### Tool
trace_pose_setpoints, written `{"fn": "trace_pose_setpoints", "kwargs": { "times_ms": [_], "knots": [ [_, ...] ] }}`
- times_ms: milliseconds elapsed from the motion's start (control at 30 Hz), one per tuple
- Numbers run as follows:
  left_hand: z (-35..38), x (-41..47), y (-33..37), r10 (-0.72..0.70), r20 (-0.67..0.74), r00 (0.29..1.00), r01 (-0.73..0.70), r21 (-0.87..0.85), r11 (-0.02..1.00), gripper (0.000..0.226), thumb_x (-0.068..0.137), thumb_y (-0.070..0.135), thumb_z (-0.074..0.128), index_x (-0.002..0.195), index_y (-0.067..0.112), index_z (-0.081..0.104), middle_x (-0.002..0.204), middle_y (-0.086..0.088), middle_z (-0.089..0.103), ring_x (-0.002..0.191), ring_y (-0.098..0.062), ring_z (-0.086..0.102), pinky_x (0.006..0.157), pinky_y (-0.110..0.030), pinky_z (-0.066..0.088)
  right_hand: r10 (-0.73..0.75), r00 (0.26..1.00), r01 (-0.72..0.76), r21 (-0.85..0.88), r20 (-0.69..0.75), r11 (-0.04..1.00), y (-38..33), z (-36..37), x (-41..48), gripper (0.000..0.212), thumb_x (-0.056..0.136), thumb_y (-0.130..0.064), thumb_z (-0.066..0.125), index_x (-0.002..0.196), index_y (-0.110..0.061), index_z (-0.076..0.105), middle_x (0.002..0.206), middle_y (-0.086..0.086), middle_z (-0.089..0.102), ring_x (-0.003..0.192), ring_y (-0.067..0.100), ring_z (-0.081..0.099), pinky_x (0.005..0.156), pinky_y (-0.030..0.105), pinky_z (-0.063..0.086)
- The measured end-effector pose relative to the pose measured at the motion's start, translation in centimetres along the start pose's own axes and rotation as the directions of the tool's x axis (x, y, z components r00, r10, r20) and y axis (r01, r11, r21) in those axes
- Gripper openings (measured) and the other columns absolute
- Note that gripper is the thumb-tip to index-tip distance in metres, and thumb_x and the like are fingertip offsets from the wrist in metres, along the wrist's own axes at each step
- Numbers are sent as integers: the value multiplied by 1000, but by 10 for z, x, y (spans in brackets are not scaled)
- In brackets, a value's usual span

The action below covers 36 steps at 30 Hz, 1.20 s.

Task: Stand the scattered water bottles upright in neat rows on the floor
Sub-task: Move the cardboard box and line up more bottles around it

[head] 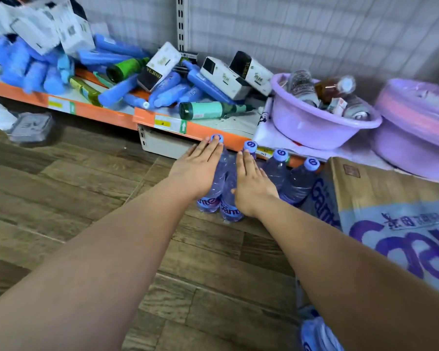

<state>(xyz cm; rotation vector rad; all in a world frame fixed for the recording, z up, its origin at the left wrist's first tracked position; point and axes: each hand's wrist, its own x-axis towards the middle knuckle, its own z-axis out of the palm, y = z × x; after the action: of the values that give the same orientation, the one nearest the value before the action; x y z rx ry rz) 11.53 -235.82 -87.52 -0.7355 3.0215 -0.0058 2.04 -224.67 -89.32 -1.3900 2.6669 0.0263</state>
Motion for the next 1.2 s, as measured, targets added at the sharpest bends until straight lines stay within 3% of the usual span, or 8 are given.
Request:
{"fn": "trace_pose_setpoints", "kwargs": {
  "times_ms": [100,200,267,467,800,867,1000,1200],
  "knots": [
    [0,10,11,-20,105,994,31,-98,995,67,94,0,30,152,13,-3,161,0,-12,150,-19,1,121,-35,16,3,1000,-3,4,-9,1000,3,2,1,84,96,-17,45,149,-8,-19,159,6,-23,150,19,-10,123,34,12],
    [-1,15,17,-53,68,996,62,-144,988,59,91,0,37,148,8,20,156,-9,18,136,-31,36,109,-42,36,10,1000,-10,2,-6,1000,1,-2,-1,84,96,-16,46,150,-10,-18,160,5,-21,151,19,-6,117,35,23],
    [-6,13,19,-56,39,998,59,-91,994,50,91,-1,41,139,6,33,146,-13,34,127,-35,45,102,-42,41,13,1000,-13,-15,-3,1000,0,-3,-2,84,95,-15,47,151,-10,-15,161,5,-18,151,21,1,115,36,26],
    [-7,-17,21,-4,10,1000,4,39,999,32,94,9,44,125,3,45,130,-17,47,121,-34,47,94,-42,44,41,999,-42,-46,-25,998,-8,-12,-9,81,83,-1,58,149,-10,11,148,10,23,132,32,33,99,39,40],
    [10,-94,40,27,-2,1000,-27,81,996,39,90,2,46,128,2,38,132,-14,38,120,-31,45,93,-39,47,-115,993,117,37,-35,992,-19,-2,-67,54,86,0,55,134,-10,33,130,12,32,113,37,48,79,43,45],
    [6,-105,42,16,2,1000,-16,61,998,41,87,1,52,126,4,40,130,-13,39,119,-30,47,92,-39,46,-128,991,130,78,-35,988,-20,-2,-81,51,86,-1,55,132,-11,36,127,12,34,113,36,49,82,43,46],
    [-4,-131,45,-163,37,986,167,-136,977,27,88,11,51,114,4,47,122,-14,45,111,-35,54,86,-42,44,-96,995,90,207,18,974,-28,-11,-115,35,85,-2,53,119,-7,45,125,13,38,109,39,53,80,41,45],
    [-2,-194,74,-190,103,976,209,-231,950,32,85,27,57,106,3,54,118,-15,48,110,-35,54,92,-38,45,-121,986,91,242,114,966,-30,-16,-181,33,84,-12,59,116,-7,55,126,16,46,117,35,53,93,36,47]
  ]
}}
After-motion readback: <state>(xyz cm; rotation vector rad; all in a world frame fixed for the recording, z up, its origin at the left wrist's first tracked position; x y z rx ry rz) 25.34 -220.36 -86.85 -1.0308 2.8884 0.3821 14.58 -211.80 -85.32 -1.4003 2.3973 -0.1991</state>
